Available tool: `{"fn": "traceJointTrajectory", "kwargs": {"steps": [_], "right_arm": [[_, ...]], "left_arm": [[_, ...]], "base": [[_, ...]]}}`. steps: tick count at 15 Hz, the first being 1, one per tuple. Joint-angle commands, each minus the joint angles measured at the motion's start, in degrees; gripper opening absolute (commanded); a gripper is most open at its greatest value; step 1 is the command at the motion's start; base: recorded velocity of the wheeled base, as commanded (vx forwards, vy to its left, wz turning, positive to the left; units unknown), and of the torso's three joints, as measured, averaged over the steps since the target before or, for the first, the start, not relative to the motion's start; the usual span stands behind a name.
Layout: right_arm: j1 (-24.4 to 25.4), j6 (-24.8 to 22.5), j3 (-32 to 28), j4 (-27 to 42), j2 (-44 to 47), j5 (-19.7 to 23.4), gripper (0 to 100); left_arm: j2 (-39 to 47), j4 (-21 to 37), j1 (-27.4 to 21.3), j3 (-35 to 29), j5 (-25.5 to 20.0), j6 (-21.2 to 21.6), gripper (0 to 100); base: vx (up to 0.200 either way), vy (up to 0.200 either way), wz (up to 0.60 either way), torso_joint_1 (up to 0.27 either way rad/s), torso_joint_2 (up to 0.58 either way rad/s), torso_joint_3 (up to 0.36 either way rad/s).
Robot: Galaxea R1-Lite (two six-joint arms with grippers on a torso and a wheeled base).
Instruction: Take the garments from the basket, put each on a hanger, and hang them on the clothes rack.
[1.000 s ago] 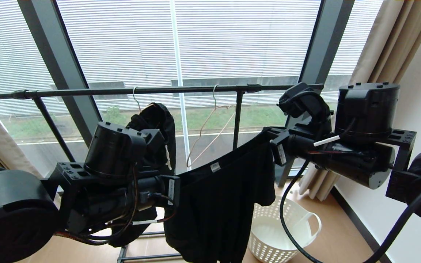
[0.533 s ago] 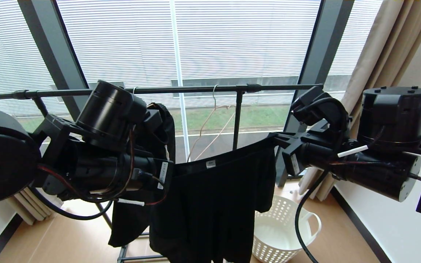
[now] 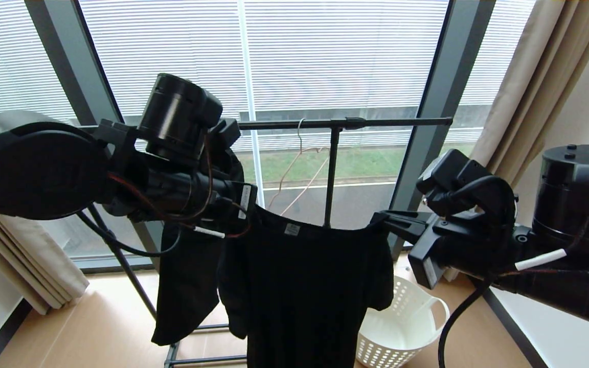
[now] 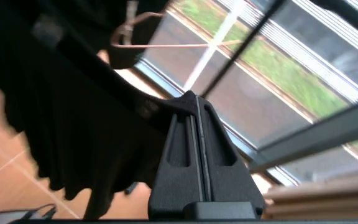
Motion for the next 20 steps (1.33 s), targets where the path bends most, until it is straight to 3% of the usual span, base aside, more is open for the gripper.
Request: {"fn": "traceJointTrajectory", "kwargs": {"steps": [1, 8, 11, 15, 17, 20], "right_arm": [[4.81, 0.01, 1.73, 0.06, -1.39, 0.14, 0], [14.74, 0.63, 2.7, -0.38, 2.65, -0.21, 0], [19.13, 4.58, 2.34, -0.65, 4.15, -0.65, 0], [21.68, 10.47, -0.2, -0.73, 6.34, -2.32, 0], [23.0, 15.22, -2.75, -0.73, 8.63, -6.1, 0], [22.56, 15.31, -2.58, -0.91, 8.37, -6.8, 0]], "left_arm": [[5.3, 0.08, -0.04, -5.54, 0.0, 0.43, 0], [11.36, 3.07, -1.89, -20.39, -0.09, 2.1, 0], [12.94, 3.6, -4.43, -24.43, -0.09, 2.72, 0], [13.3, 5.09, -6.46, -25.75, -0.09, 2.8, 0], [13.3, 5.18, -6.46, -25.49, -0.09, 2.8, 0], [12.94, 5.27, -6.46, -24.7, 0.0, 2.63, 0]], "base": [[0.0, 0.0, 0.0, 0.0, 0.0, 0.0], [0.0, 0.0, 0.0, 0.0, 0.0, 0.0], [0.0, 0.0, 0.0, 0.0, 0.0, 0.0], [0.0, 0.0, 0.0, 0.0, 0.0, 0.0], [0.0, 0.0, 0.0, 0.0, 0.0, 0.0], [0.0, 0.0, 0.0, 0.0, 0.0, 0.0]]}}
